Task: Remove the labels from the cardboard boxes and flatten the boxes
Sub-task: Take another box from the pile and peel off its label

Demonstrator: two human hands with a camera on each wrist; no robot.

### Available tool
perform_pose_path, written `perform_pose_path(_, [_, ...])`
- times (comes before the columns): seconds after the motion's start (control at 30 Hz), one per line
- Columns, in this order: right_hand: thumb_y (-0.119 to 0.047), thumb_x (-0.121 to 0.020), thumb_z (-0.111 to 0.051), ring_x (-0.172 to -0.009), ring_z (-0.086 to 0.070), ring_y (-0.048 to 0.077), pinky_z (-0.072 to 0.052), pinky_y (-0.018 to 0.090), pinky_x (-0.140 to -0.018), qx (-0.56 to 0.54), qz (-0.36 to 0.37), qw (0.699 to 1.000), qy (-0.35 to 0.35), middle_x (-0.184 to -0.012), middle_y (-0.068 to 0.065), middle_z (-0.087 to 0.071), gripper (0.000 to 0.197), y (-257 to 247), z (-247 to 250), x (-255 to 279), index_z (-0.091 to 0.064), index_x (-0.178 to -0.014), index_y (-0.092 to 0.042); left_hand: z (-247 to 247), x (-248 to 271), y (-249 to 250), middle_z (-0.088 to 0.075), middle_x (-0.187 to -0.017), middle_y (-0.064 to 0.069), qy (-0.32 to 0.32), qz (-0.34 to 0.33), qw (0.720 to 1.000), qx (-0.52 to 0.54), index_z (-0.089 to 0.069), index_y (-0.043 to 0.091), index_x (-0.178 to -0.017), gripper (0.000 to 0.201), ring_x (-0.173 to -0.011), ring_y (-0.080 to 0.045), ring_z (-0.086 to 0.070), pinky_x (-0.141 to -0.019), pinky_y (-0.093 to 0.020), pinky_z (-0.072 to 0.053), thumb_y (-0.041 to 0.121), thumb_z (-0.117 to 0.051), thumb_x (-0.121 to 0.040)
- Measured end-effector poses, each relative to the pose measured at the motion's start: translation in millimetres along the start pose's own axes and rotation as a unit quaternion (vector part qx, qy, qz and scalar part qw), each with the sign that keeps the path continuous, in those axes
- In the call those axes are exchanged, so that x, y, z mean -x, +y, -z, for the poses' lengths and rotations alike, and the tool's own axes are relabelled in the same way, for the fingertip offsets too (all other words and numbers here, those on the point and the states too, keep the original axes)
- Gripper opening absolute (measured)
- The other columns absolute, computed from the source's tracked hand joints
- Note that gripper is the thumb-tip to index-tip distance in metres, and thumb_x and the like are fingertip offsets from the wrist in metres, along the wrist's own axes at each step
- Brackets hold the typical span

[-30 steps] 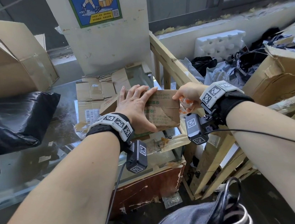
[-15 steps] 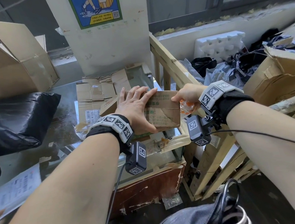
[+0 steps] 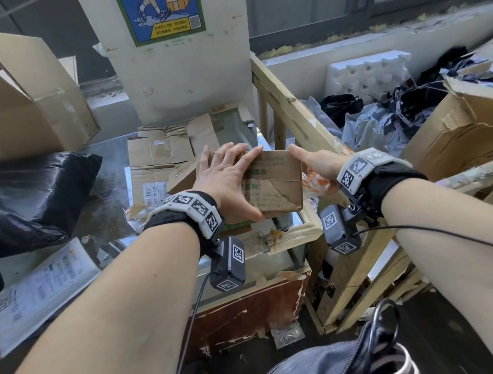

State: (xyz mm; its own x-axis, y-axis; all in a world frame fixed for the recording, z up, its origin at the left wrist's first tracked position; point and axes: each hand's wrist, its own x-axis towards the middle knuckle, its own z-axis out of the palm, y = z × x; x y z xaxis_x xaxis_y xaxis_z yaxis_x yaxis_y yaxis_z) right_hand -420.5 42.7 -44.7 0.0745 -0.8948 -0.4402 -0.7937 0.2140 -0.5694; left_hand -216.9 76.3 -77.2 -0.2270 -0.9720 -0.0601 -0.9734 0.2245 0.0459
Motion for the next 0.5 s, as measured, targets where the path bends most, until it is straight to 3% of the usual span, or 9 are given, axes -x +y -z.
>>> perform_pose_path(0.13, [-0.075, -0.086, -0.02, -0.102, -0.053, 0.03, -0.04, 0.037, -0.088, 0.008, 0.002, 1.0, 0.016, -0.127, 0.017, -0.054, 0.091, 5.9, -6.8, -6.3, -0.042, -0.139, -0.004, 0.0, 0.1, 0.7, -0.003, -0.158, 0.008, 0.002, 0.003, 1.0, 0.001, 0.007, 0.046, -0.148, 0.128, -0.147, -0.017, 0.011, -0.115, -0.053, 0.016, 0.077, -0.07, -0.05])
perform_pose_path(0.2, [-0.075, -0.087, -0.019, -0.101, -0.053, 0.03, -0.039, 0.038, -0.091, -0.021, -0.004, 0.999, 0.028, -0.117, 0.016, -0.055, 0.092, 9.5, -7.5, -9.1, -0.043, -0.137, -0.002, 0.1, -0.2, 1.5, -0.003, -0.158, 0.007, 0.005, 0.002, 1.0, 0.001, 0.007, 0.045, -0.148, 0.128, -0.147, -0.018, 0.011, -0.116, -0.053, 0.016, 0.076, -0.07, -0.051])
perform_pose_path(0.27, [-0.07, -0.091, -0.019, -0.109, -0.052, 0.031, -0.037, 0.037, -0.096, -0.062, -0.012, 0.997, 0.042, -0.124, 0.019, -0.053, 0.086, 15.7, -7.0, -15.2, -0.042, -0.138, -0.002, 0.2, 0.5, 2.0, -0.003, -0.158, 0.006, 0.004, 0.004, 1.0, 0.004, 0.007, 0.045, -0.149, 0.127, -0.147, -0.018, 0.011, -0.116, -0.053, 0.016, 0.075, -0.071, -0.053])
perform_pose_path(0.3, [-0.066, -0.094, -0.019, -0.106, -0.054, 0.031, -0.039, 0.036, -0.092, -0.079, -0.022, 0.995, 0.051, -0.124, 0.019, -0.054, 0.079, 17.5, -7.1, -17.1, -0.043, -0.138, -0.005, 0.4, 1.1, 2.4, -0.003, -0.159, 0.006, 0.004, 0.005, 1.0, 0.005, 0.007, 0.045, -0.149, 0.127, -0.147, -0.018, 0.011, -0.116, -0.054, 0.016, 0.074, -0.071, -0.053])
perform_pose_path(0.37, [-0.062, -0.093, -0.031, -0.078, -0.056, 0.027, -0.047, 0.032, -0.072, -0.133, -0.04, 0.988, 0.073, -0.092, 0.012, -0.058, 0.063, 22.1, -6.2, -19.2, -0.05, -0.123, -0.01, 0.9, 2.7, 3.4, -0.003, -0.159, 0.006, 0.004, 0.007, 1.0, 0.003, 0.007, 0.044, -0.149, 0.128, -0.147, -0.018, 0.011, -0.115, -0.054, 0.016, 0.074, -0.072, -0.053])
perform_pose_path(0.43, [-0.047, -0.09, -0.047, -0.065, -0.053, 0.023, -0.052, 0.04, -0.073, -0.209, -0.039, 0.975, 0.058, -0.07, 0.007, -0.051, 0.047, 24.9, -4.2, -22.9, -0.06, -0.1, -0.003, 1.2, 3.6, 3.7, -0.003, -0.159, 0.006, 0.01, 0.012, 1.0, 0.0, 0.007, 0.044, -0.149, 0.128, -0.147, -0.018, 0.012, -0.115, -0.054, 0.016, 0.074, -0.071, -0.052])
perform_pose_path(0.5, [-0.024, -0.093, -0.051, -0.064, -0.055, 0.021, -0.055, 0.041, -0.073, -0.249, -0.026, 0.968, 0.037, -0.071, 0.009, -0.053, 0.022, 23.5, -1.0, -20.3, -0.054, -0.079, -0.008, 1.7, 4.8, 5.5, -0.003, -0.159, 0.005, 0.017, 0.016, 1.0, -0.002, 0.009, 0.044, -0.148, 0.128, -0.147, -0.018, 0.012, -0.115, -0.055, 0.015, 0.074, -0.07, -0.053])
